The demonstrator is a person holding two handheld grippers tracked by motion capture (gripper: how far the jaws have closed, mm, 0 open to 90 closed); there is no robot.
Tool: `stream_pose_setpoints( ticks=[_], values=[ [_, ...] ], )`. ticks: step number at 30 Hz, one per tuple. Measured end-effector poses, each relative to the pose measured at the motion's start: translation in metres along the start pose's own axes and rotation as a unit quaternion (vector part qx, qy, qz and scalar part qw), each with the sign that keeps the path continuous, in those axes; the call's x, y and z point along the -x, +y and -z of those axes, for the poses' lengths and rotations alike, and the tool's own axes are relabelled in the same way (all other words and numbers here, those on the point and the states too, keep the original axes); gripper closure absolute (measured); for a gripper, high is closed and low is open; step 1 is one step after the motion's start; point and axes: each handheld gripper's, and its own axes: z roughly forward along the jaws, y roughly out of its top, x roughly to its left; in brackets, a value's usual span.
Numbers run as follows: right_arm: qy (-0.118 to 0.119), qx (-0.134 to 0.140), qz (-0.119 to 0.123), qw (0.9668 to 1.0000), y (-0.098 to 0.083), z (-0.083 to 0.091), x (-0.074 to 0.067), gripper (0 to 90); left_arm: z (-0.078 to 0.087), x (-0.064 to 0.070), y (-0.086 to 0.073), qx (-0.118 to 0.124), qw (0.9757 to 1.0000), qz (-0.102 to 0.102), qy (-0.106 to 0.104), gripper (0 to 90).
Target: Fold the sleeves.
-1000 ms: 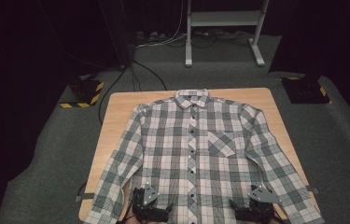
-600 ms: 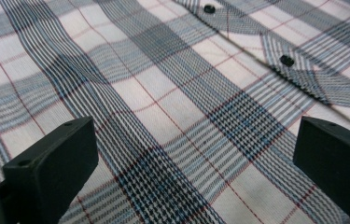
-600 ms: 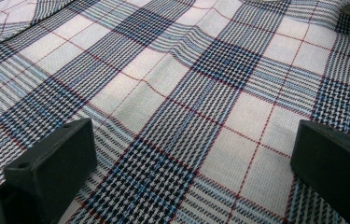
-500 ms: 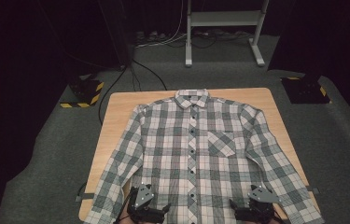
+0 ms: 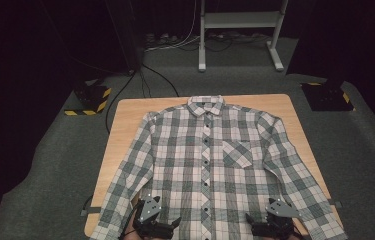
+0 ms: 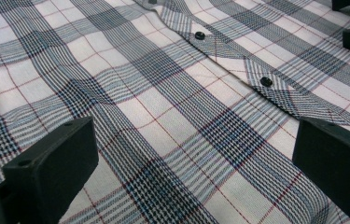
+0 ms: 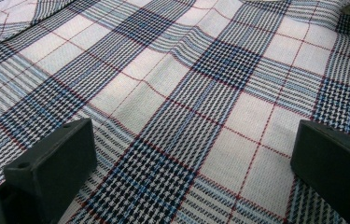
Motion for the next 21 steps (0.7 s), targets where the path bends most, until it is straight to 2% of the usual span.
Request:
stream_pose_setpoints(
  ticks=[4, 7, 8, 14, 21],
  values=[
    [0.000, 0.001, 0.001, 1.0000, 0.000, 0.000, 0.000, 0.0, 0.004, -0.004, 0.001, 0.006, 1.0000, 0.008, -0.001, 0.6],
    [0.000, 0.001, 0.001, 1.0000, 0.000, 0.000, 0.000, 0.0, 0.008, -0.008, 0.001, 0.011, 0.9999, 0.006, 0.000, 0.8],
    [0.000, 0.000, 0.001, 1.0000, 0.000, 0.000, 0.000, 0.0, 0.010, -0.011, 0.001, 0.012, 0.9999, 0.010, 0.004, 0.7],
    [0.000, -0.002, 0.000, 1.0000, 0.000, 0.000, 0.000, 0.0, 0.018, -0.019, -0.001, 0.015, 0.9996, 0.008, 0.021, 1.3],
    [0.001, -0.006, 0.001, 1.0000, 0.001, 0.000, 0.000, 0.0, 0.031, -0.034, -0.003, 0.022, 0.9987, 0.023, 0.039, 1.3]
  ],
)
